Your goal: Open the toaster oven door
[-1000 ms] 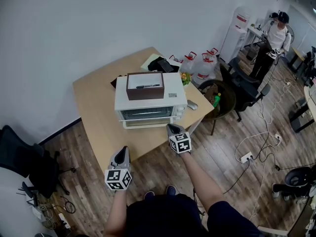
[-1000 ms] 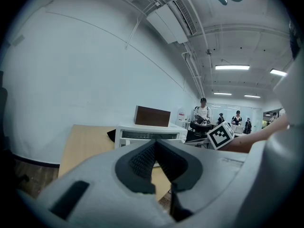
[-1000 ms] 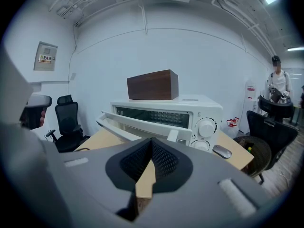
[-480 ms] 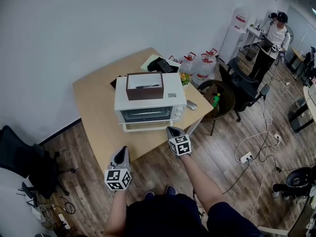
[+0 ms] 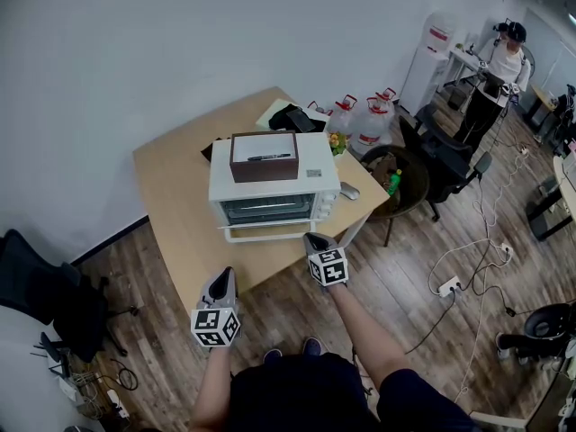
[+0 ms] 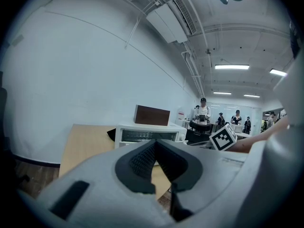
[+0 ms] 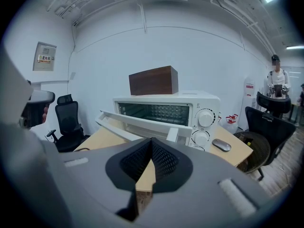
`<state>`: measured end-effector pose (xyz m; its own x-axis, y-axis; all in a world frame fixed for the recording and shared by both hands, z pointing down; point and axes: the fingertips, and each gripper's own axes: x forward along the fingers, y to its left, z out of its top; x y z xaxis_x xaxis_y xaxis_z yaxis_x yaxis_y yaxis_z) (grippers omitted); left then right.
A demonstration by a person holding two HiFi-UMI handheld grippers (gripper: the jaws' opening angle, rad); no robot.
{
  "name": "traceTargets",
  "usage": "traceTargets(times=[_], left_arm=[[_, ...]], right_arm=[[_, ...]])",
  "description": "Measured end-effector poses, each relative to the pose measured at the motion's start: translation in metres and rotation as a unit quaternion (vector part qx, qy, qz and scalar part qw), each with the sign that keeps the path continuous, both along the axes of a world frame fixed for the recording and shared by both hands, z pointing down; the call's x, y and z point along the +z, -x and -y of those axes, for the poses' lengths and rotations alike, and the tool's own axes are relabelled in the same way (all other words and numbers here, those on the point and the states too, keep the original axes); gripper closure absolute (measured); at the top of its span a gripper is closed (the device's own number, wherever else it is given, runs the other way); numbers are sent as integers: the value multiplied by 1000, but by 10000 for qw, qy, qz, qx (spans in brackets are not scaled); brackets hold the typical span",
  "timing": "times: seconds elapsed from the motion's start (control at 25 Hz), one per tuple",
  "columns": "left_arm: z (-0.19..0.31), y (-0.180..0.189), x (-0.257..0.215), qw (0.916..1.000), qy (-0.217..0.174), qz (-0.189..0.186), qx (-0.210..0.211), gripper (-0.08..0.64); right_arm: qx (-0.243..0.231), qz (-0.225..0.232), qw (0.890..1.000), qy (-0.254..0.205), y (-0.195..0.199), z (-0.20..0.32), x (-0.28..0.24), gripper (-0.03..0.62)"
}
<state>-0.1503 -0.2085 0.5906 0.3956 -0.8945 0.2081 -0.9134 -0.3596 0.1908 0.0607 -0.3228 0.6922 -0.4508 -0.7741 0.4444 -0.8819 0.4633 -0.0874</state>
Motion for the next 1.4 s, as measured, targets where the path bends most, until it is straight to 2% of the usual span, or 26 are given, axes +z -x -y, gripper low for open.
traceTargets(times=[1.4], left_arm=[[-7,1,2,9999,97,-90,-41,564]], right_arm=[[-34,7,9999,116,0,-33,29,586]])
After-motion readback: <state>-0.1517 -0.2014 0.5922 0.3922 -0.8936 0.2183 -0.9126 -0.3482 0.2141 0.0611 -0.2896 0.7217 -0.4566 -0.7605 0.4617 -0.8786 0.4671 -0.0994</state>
